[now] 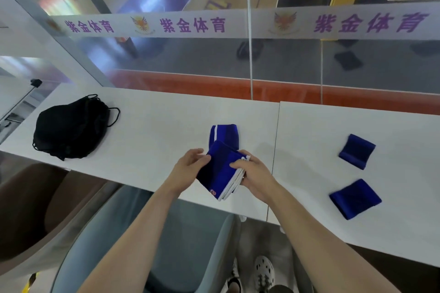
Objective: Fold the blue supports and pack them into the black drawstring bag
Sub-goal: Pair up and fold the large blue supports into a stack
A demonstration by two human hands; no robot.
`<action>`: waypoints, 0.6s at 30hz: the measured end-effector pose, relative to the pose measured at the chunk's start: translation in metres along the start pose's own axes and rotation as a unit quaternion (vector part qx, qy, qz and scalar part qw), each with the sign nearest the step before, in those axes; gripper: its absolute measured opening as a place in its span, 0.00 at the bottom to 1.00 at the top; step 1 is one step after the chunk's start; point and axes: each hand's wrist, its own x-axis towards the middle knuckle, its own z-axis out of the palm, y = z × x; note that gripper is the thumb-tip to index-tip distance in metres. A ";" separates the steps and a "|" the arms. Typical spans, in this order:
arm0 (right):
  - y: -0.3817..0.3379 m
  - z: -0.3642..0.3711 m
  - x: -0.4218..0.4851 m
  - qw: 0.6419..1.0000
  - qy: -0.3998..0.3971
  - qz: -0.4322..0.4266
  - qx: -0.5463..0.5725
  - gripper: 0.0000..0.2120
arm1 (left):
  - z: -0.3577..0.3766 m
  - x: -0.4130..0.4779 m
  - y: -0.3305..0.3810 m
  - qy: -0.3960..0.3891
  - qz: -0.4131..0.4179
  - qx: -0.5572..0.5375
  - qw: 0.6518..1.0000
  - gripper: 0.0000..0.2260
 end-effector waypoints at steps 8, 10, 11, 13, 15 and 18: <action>-0.008 -0.011 0.004 0.980 0.040 -0.038 -0.190 0.07 | 0.012 0.008 -0.010 0.010 0.021 0.018 1.000 0.14; -0.006 -0.012 0.012 0.977 0.061 -0.051 -0.198 0.09 | 0.013 0.011 -0.011 -0.003 0.011 -0.004 1.000 0.14; -0.006 -0.011 0.017 0.981 0.068 -0.044 -0.175 0.14 | 0.013 0.014 -0.013 -0.006 0.008 -0.022 1.000 0.13; -0.001 -0.010 0.026 0.993 0.073 0.011 -0.097 0.22 | 0.012 0.018 -0.021 0.013 0.004 -0.066 0.998 0.13; 0.004 -0.006 0.029 0.994 0.033 0.061 -0.086 0.18 | 0.012 0.024 -0.032 0.038 0.002 -0.096 0.995 0.15; 0.016 -0.009 0.040 0.991 0.047 0.057 -0.109 0.14 | 0.013 0.037 -0.043 0.038 -0.044 -0.182 0.982 0.18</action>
